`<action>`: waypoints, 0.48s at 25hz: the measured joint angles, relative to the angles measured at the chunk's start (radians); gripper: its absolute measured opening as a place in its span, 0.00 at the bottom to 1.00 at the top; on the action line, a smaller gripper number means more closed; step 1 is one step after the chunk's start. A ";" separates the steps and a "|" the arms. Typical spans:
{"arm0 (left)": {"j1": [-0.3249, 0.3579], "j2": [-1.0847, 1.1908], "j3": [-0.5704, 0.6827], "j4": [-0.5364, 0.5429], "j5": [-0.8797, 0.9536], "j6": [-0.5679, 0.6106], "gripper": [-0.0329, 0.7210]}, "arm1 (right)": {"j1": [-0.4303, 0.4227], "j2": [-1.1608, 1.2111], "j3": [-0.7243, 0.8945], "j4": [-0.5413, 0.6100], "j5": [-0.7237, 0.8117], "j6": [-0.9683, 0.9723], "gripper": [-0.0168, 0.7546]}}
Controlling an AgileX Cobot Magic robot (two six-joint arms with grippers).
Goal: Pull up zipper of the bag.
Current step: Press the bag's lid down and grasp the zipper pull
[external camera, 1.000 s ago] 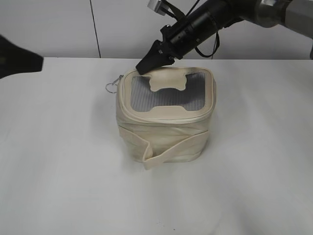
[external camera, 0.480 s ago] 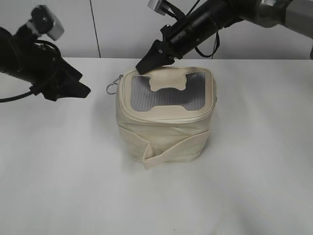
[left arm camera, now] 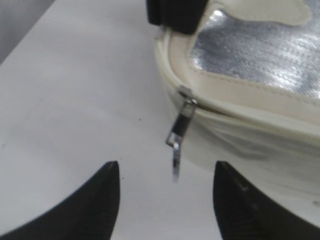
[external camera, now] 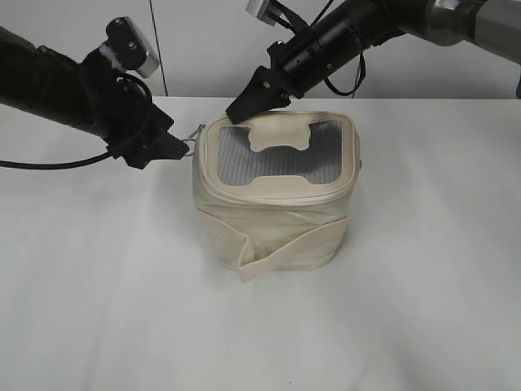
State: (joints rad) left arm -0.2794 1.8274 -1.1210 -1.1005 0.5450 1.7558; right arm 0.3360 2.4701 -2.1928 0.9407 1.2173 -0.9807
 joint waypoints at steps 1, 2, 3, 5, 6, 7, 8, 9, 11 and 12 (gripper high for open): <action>-0.001 0.011 -0.016 -0.006 0.000 0.001 0.64 | 0.000 0.000 0.000 0.000 0.000 0.000 0.08; -0.001 0.023 -0.031 -0.010 0.004 0.002 0.64 | 0.000 0.000 0.000 0.000 0.000 0.000 0.08; -0.001 0.035 -0.043 -0.012 0.008 0.002 0.64 | 0.000 0.000 0.000 0.000 0.000 0.000 0.08; -0.003 0.055 -0.063 -0.014 0.014 0.002 0.64 | 0.000 0.000 0.000 0.000 0.000 0.002 0.08; -0.005 0.065 -0.070 -0.014 0.014 0.002 0.64 | 0.000 0.000 0.000 0.000 0.000 0.003 0.08; -0.009 0.072 -0.073 -0.014 0.016 0.002 0.64 | 0.000 0.000 0.000 0.000 0.000 0.004 0.08; -0.013 0.079 -0.077 -0.014 0.006 0.002 0.64 | 0.000 0.000 0.000 0.000 0.000 0.004 0.08; -0.016 0.083 -0.078 -0.015 0.006 0.002 0.64 | 0.000 0.000 0.000 0.000 0.000 0.004 0.08; -0.021 0.086 -0.082 -0.016 0.005 0.002 0.60 | 0.000 0.000 0.000 0.000 0.000 0.007 0.08; -0.024 0.089 -0.084 -0.016 0.003 0.002 0.56 | 0.000 0.000 0.000 0.000 0.000 0.007 0.08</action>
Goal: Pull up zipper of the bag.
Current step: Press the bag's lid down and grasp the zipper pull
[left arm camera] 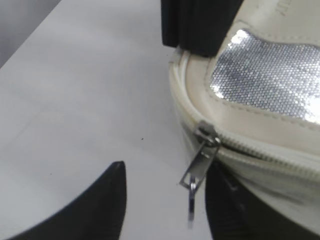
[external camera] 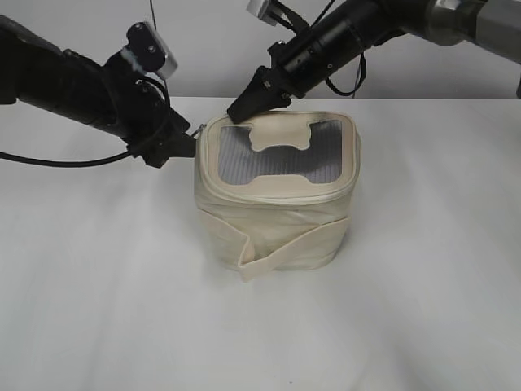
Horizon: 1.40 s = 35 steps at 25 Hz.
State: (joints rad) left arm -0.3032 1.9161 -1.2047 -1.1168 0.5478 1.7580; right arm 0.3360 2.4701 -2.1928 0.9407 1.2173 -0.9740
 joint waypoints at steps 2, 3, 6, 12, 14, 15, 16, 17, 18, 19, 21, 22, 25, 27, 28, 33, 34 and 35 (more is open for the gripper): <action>-0.009 0.007 0.000 0.005 -0.003 0.000 0.34 | 0.000 0.000 0.000 0.000 0.000 0.001 0.08; -0.013 0.008 0.000 0.020 -0.010 0.000 0.20 | 0.000 0.000 0.000 0.000 0.000 0.003 0.08; -0.020 0.009 0.000 0.110 -0.017 -0.060 0.05 | 0.000 0.000 0.000 0.000 0.000 0.015 0.08; -0.021 -0.060 -0.001 0.404 0.031 -0.400 0.03 | 0.000 0.000 0.000 0.000 0.000 0.055 0.08; -0.021 -0.086 -0.001 0.451 0.082 -0.466 0.03 | 0.000 0.000 0.000 0.000 0.000 0.079 0.08; -0.021 -0.097 -0.001 0.460 0.110 -0.501 0.03 | 0.000 0.000 0.000 0.000 0.000 0.087 0.08; -0.021 -0.108 -0.001 0.465 0.129 -0.529 0.03 | 0.000 0.000 0.000 0.000 0.000 0.096 0.08; -0.021 -0.118 0.004 0.468 0.140 -0.545 0.03 | 0.001 0.000 0.000 0.000 0.000 0.105 0.08; -0.021 -0.132 0.018 0.469 0.145 -0.557 0.03 | 0.001 0.000 0.000 0.000 0.000 0.112 0.08; -0.021 -0.147 0.037 0.470 0.149 -0.563 0.03 | 0.001 0.000 0.000 0.000 0.000 0.122 0.08; -0.022 -0.178 0.082 0.468 0.152 -0.573 0.03 | 0.002 0.000 0.000 0.001 0.000 0.135 0.08; -0.023 -0.196 0.111 0.460 0.150 -0.575 0.03 | 0.002 0.000 0.000 0.003 0.000 0.139 0.08; -0.032 -0.253 0.196 0.426 0.138 -0.577 0.03 | 0.005 0.000 0.000 0.008 0.000 0.161 0.08; -0.056 -0.292 0.238 0.414 0.134 -0.581 0.03 | 0.006 0.000 0.000 0.009 0.000 0.180 0.08; -0.080 -0.306 0.257 0.417 0.137 -0.581 0.03 | 0.006 0.000 0.000 0.009 0.000 0.185 0.08; -0.288 -0.325 0.288 0.421 0.109 -0.581 0.03 | 0.005 0.000 0.000 0.008 0.000 0.191 0.08; -0.336 -0.322 0.288 0.413 0.074 -0.584 0.03 | 0.005 0.000 0.000 0.008 0.000 0.192 0.08; -0.383 -0.318 0.288 0.406 0.022 -0.585 0.03 | 0.005 0.000 0.000 0.008 0.000 0.192 0.08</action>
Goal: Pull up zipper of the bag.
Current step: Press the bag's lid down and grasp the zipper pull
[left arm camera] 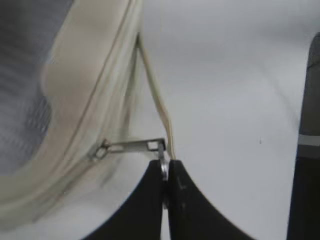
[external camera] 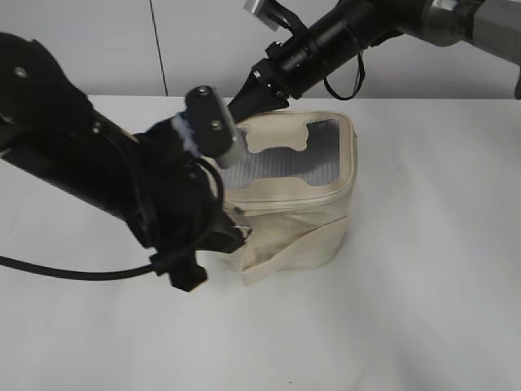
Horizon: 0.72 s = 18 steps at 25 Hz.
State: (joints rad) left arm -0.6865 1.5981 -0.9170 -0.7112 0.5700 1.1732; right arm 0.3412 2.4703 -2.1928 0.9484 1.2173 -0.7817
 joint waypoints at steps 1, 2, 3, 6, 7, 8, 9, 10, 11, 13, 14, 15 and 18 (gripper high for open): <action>-0.044 0.007 0.000 -0.006 -0.057 -0.002 0.03 | 0.000 0.000 0.000 0.000 0.000 0.000 0.08; -0.078 0.013 0.000 -0.014 -0.114 -0.002 0.03 | 0.000 0.000 0.000 0.000 0.000 0.000 0.08; -0.114 0.019 0.000 -0.019 -0.157 -0.002 0.03 | 0.000 0.000 0.000 0.000 0.000 0.001 0.08; -0.166 0.037 -0.008 -0.043 -0.234 -0.002 0.03 | 0.000 0.000 0.000 -0.001 0.000 0.002 0.08; -0.168 0.038 -0.010 -0.053 -0.236 -0.003 0.03 | 0.000 0.000 0.000 -0.001 0.000 0.002 0.08; -0.166 0.039 -0.010 -0.060 -0.233 -0.011 0.04 | 0.000 0.000 0.000 -0.001 0.000 0.002 0.08; -0.162 0.039 -0.010 -0.067 -0.224 -0.021 0.05 | -0.001 0.000 0.000 -0.001 0.000 0.002 0.08; -0.152 0.039 -0.010 -0.075 -0.199 -0.039 0.09 | -0.003 0.000 0.000 -0.001 0.000 0.005 0.09; -0.140 0.038 -0.011 -0.082 -0.159 -0.051 0.16 | -0.006 0.000 0.000 -0.001 0.000 0.013 0.13; -0.108 0.025 -0.011 -0.088 -0.050 -0.084 0.33 | -0.023 -0.007 0.000 -0.005 0.000 0.042 0.26; -0.084 0.016 -0.011 -0.089 -0.004 -0.102 0.42 | -0.035 -0.014 0.001 -0.012 0.000 0.062 0.33; -0.055 0.001 -0.011 -0.089 0.042 -0.119 0.48 | -0.057 -0.028 0.002 -0.020 0.000 0.084 0.37; 0.049 -0.058 -0.012 -0.091 0.097 -0.156 0.55 | -0.128 -0.072 0.003 -0.045 -0.001 0.147 0.39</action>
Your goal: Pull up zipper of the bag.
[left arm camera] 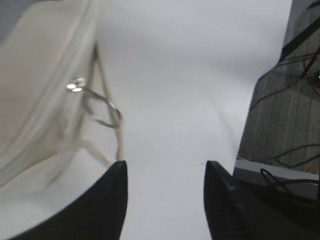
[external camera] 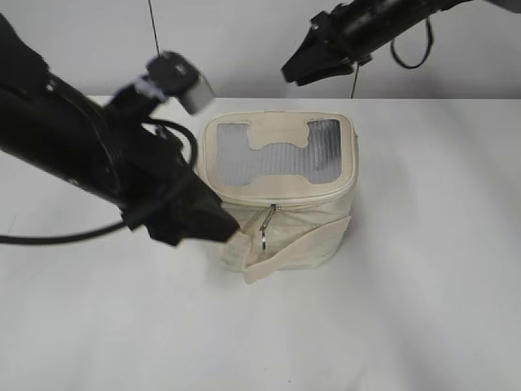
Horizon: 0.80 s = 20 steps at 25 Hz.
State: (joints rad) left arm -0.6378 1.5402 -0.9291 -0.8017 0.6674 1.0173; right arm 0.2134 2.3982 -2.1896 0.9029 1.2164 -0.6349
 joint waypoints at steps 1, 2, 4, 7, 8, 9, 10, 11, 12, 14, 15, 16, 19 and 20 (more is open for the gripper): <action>0.045 -0.019 -0.009 0.000 0.009 -0.005 0.54 | -0.027 -0.021 0.011 -0.008 -0.001 0.014 0.38; 0.084 -0.029 -0.031 0.000 0.019 -0.007 0.52 | -0.055 -0.046 0.028 -0.018 -0.003 0.022 0.36; 0.177 -0.025 -0.099 0.000 0.039 -0.003 0.49 | -0.105 -0.105 0.117 -0.027 -0.005 0.021 0.33; 0.251 0.047 -0.262 -0.028 0.100 0.038 0.47 | -0.167 -0.217 0.341 -0.014 -0.023 -0.034 0.33; 0.256 0.092 -0.332 -0.039 0.125 0.051 0.47 | -0.188 -0.267 0.427 0.006 -0.072 -0.074 0.32; 0.256 0.144 -0.409 -0.049 0.152 0.061 0.47 | -0.204 -0.314 0.542 0.039 -0.129 -0.128 0.32; 0.250 0.203 -0.475 -0.056 0.177 0.067 0.47 | -0.222 -0.376 0.667 0.090 -0.190 -0.190 0.32; 0.242 0.256 -0.557 -0.058 0.206 0.069 0.47 | -0.235 -0.441 0.773 0.148 -0.255 -0.269 0.32; 0.236 0.320 -0.640 -0.060 0.240 0.073 0.48 | -0.244 -0.494 0.899 0.215 -0.336 -0.385 0.32; 0.225 0.438 -0.797 -0.061 0.306 0.077 0.51 | -0.246 -0.604 1.110 0.410 -0.467 -0.649 0.32; 0.219 0.500 -0.882 -0.061 0.344 0.079 0.53 | -0.240 -0.640 1.211 0.520 -0.499 -0.772 0.33; 0.215 0.556 -0.962 -0.061 0.382 0.079 0.56 | -0.235 -0.659 1.297 0.634 -0.519 -0.947 0.34; 0.204 0.681 -1.144 -0.054 0.459 0.079 0.60 | -0.229 -0.666 1.462 0.841 -0.518 -1.283 0.41; 0.200 0.713 -1.186 -0.050 0.477 0.079 0.60 | -0.227 -0.661 1.487 0.867 -0.517 -1.361 0.45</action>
State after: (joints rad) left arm -0.4376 2.2536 -2.1155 -0.8513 1.1447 1.0962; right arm -0.0141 1.7376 -0.7022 1.7698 0.6995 -1.9957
